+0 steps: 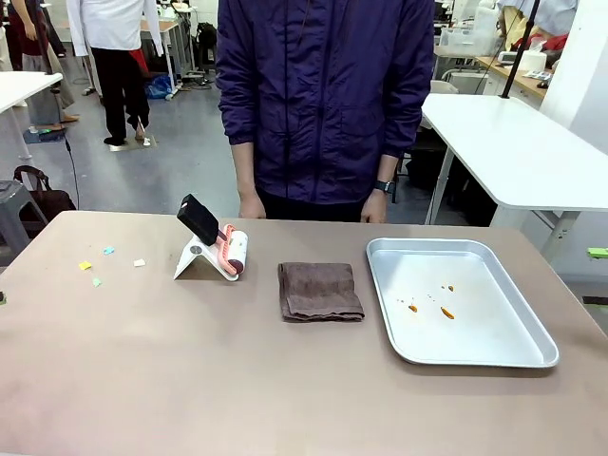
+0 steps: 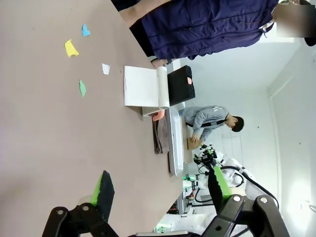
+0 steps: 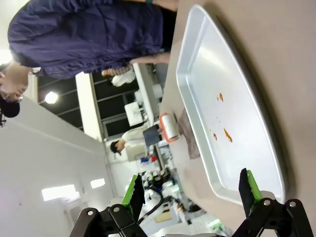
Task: Clean the surface of the table.
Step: Hold the Lint Roller with your left hand and the towel with your right hand.
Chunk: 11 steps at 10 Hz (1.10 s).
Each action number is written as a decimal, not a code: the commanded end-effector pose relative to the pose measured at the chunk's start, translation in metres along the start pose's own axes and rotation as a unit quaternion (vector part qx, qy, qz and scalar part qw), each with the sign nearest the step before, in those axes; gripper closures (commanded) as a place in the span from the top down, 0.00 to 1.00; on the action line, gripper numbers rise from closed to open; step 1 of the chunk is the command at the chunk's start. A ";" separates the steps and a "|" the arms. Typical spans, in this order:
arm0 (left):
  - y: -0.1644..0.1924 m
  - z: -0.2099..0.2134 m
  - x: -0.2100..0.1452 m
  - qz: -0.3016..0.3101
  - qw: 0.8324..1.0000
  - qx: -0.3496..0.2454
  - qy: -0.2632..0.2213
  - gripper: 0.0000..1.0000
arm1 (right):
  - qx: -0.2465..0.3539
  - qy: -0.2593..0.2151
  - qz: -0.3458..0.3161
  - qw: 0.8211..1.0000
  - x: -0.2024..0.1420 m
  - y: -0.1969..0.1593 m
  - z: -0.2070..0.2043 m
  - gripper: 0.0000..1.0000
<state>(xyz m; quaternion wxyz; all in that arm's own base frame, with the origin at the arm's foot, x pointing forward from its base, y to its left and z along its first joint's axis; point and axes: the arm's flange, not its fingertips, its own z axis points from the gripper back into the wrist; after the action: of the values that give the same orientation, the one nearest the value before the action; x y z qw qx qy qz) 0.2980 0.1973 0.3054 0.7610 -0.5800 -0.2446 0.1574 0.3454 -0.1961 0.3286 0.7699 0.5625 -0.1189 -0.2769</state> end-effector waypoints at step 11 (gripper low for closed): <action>-0.242 -0.225 0.014 -0.163 0.926 0.291 0.176 1.00 | -0.247 0.079 0.299 0.918 -0.201 0.204 -0.301 1.00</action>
<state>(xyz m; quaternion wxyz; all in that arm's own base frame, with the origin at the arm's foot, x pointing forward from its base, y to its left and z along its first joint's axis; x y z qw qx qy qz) 0.4080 -0.0448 0.4921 0.9310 -0.3326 -0.1501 -0.0100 0.3750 0.1898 0.4481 0.9262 0.3441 -0.1528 -0.0181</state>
